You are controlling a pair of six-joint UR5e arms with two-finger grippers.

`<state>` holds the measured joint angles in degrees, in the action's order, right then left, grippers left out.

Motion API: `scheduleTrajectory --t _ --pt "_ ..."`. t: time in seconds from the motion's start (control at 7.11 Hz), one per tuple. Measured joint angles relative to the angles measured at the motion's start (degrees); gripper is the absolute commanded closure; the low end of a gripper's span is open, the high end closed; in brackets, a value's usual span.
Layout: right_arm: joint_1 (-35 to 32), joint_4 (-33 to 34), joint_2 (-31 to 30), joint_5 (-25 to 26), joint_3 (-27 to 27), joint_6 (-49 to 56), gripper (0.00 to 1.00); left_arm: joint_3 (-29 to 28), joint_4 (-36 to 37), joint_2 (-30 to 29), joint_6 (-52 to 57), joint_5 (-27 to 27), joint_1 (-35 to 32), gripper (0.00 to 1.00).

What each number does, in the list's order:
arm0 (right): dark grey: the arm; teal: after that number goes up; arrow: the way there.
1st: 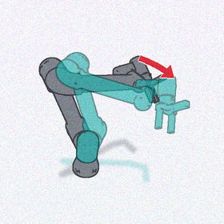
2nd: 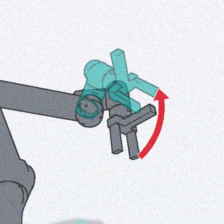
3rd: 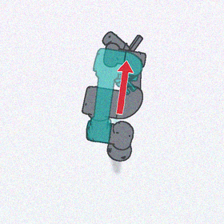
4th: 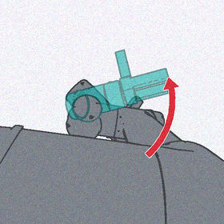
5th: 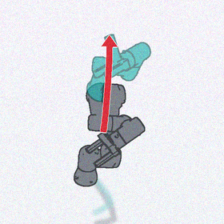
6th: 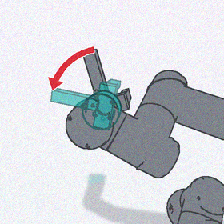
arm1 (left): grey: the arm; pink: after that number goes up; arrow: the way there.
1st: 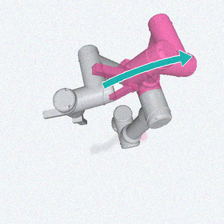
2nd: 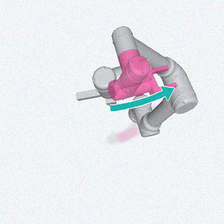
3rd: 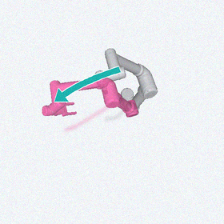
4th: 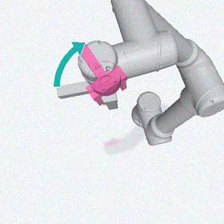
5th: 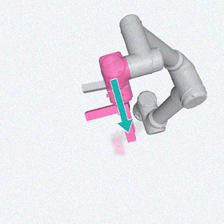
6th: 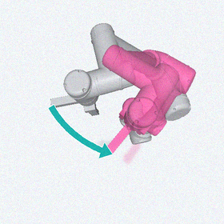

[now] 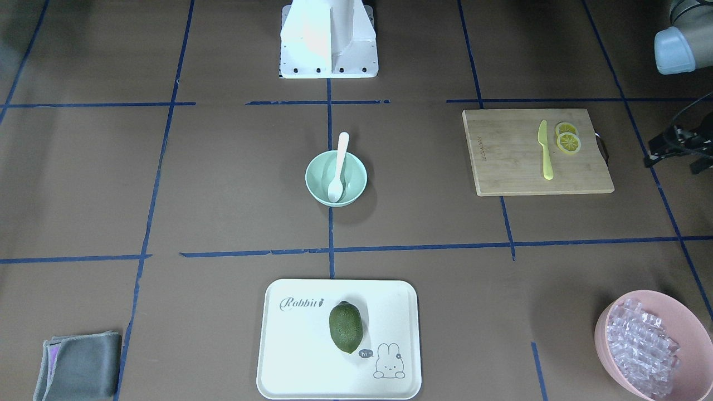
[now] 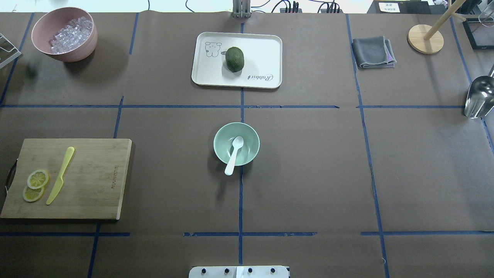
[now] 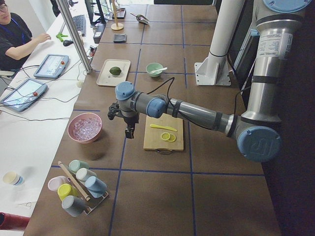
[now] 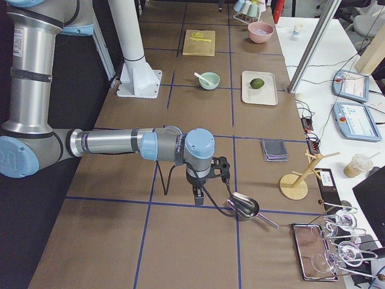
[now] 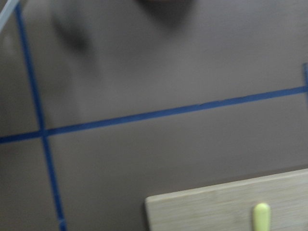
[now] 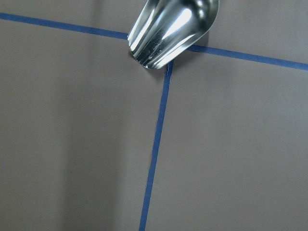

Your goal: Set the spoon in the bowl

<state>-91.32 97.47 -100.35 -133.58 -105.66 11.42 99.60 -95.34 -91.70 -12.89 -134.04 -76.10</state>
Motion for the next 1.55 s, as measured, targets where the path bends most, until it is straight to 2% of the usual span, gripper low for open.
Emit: scheduleTrajectory --t 0.28,0.42,0.7,0.98,1.55 --pt "0.0 0.0 -0.2 -0.6 0.0 0.0 0.00 -1.6 -4.1 3.0 3.3 0.1 -5.4 0.00" --pt "0.0 0.0 -0.3 -0.7 0.1 0.0 0.00 -1.8 -2.8 3.6 7.4 -0.4 -8.6 0.00" --pt "0.0 0.0 -0.3 -0.6 0.0 0.0 0.00 -1.6 4.6 3.9 13.0 -1.6 -13.1 0.00" --pt "0.0 0.0 -0.4 -0.6 0.0 0.1 0.00 -1.6 6.6 3.8 14.5 -1.7 -14.0 0.00" --pt "0.0 0.0 -1.3 -0.6 -0.2 0.1 0.00 -3.3 1.0 4.6 14.4 -1.2 -13.8 0.00"
